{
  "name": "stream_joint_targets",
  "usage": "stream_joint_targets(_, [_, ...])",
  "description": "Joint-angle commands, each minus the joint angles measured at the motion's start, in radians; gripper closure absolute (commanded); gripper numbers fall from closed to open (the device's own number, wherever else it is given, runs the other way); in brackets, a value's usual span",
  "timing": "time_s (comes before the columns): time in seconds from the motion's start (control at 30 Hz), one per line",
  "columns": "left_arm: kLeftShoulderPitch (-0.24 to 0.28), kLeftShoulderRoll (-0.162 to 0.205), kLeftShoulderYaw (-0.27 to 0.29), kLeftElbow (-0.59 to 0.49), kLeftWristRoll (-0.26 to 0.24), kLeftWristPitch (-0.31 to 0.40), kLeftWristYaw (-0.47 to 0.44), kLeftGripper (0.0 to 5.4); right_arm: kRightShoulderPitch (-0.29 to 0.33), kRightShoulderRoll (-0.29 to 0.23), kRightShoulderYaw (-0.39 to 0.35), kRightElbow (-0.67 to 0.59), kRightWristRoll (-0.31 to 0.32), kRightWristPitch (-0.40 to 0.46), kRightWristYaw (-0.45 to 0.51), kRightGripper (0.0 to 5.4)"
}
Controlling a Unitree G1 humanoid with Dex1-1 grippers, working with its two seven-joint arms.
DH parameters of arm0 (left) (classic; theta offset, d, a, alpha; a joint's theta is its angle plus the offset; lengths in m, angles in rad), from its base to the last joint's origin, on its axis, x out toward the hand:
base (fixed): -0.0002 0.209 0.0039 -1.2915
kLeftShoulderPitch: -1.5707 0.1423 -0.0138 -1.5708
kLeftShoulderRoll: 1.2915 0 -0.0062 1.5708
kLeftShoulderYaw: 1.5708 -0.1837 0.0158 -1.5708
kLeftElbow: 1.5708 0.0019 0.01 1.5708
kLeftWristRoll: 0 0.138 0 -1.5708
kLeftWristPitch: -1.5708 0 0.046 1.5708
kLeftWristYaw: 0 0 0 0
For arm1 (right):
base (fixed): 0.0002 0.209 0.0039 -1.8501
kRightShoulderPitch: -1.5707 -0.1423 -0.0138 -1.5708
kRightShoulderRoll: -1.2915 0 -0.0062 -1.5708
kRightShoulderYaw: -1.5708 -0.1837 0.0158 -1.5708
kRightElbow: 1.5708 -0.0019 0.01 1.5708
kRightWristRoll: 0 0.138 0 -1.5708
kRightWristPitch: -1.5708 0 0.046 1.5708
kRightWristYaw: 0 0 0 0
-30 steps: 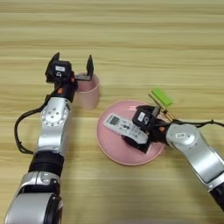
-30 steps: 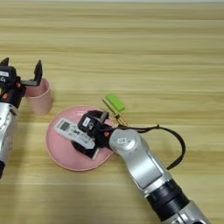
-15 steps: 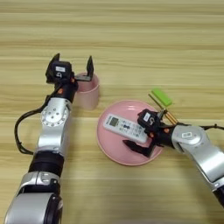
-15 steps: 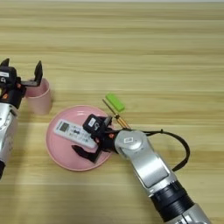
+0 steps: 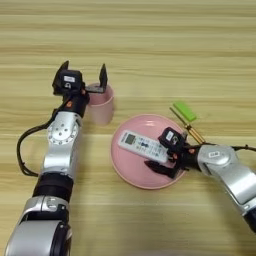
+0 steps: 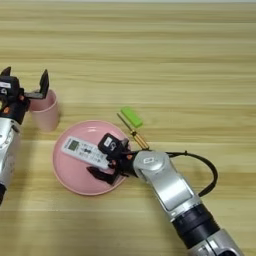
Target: Move the objects on the table
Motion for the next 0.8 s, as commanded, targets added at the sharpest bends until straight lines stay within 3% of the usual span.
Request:
stream_joint_targets(0.03, [-0.010, 0.001, -0.004, -0.002, 0.011, -0.005, 0.002, 0.00, -0.007, -0.004, -0.002, 0.015, -0.003, -0.007, 0.003, 1.72])
stream_joint_targets(0.3, [-0.010, 0.004, -0.003, 0.003, 0.010, -0.006, 0.002, 0.00, -0.008, 0.005, 0.002, 0.014, 0.003, -0.014, 0.004, 2.47])
stream_joint_targets(0.57, [-0.013, 0.004, -0.002, 0.009, 0.010, -0.009, 0.002, 0.00, 0.000, 0.003, -0.007, -0.019, 0.023, -0.014, 0.013, 2.49])
stream_joint_targets(0.8, [-0.016, 0.005, -0.001, 0.015, 0.009, -0.012, 0.000, 0.00, -0.021, -0.002, -0.123, -0.167, 0.115, 0.029, 0.005, 2.49])
